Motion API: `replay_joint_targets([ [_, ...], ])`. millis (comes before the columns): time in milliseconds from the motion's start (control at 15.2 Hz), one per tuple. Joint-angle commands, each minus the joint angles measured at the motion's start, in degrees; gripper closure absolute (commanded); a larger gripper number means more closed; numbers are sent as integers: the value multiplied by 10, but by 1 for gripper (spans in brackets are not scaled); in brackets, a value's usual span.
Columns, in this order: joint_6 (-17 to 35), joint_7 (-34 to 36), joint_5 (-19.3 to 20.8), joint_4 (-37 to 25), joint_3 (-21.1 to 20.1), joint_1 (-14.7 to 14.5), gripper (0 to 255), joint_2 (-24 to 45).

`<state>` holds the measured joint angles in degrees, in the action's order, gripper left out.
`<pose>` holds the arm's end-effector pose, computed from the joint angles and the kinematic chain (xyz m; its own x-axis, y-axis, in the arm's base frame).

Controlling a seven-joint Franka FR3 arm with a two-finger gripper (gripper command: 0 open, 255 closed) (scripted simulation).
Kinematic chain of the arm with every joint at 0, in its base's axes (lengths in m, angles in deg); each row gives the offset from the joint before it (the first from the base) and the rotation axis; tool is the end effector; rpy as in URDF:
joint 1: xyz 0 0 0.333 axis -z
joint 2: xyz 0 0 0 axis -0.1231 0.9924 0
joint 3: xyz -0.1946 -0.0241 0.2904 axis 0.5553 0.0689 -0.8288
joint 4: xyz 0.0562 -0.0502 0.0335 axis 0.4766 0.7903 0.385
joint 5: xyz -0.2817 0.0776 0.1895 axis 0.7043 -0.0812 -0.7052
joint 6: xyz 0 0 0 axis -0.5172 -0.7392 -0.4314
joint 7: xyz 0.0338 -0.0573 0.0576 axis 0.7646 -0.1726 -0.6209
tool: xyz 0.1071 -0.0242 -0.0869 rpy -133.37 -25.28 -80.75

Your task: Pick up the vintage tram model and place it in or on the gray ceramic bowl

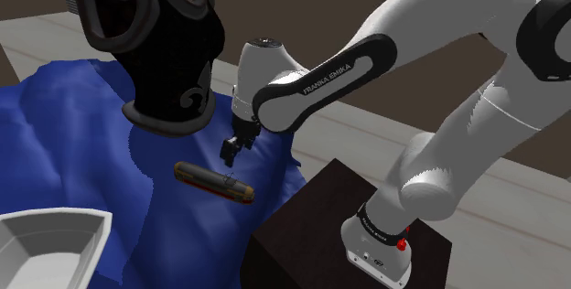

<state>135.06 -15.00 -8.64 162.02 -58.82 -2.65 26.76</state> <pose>0.3706 0.1739 0.3433 0.9731 0.2278 0.0342 0.2285 -0.9734 -0.0164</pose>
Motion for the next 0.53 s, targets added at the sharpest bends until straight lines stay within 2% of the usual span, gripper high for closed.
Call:
replay_joint_targets([
  [0, 39, 22, 26, -12, -12, -2, 0, 44],
  [264, 101, 88, 111, -53, -21, -15, 0, 139],
  [462, 120, 104, 132, -58, -13, -22, 0, 164],
])
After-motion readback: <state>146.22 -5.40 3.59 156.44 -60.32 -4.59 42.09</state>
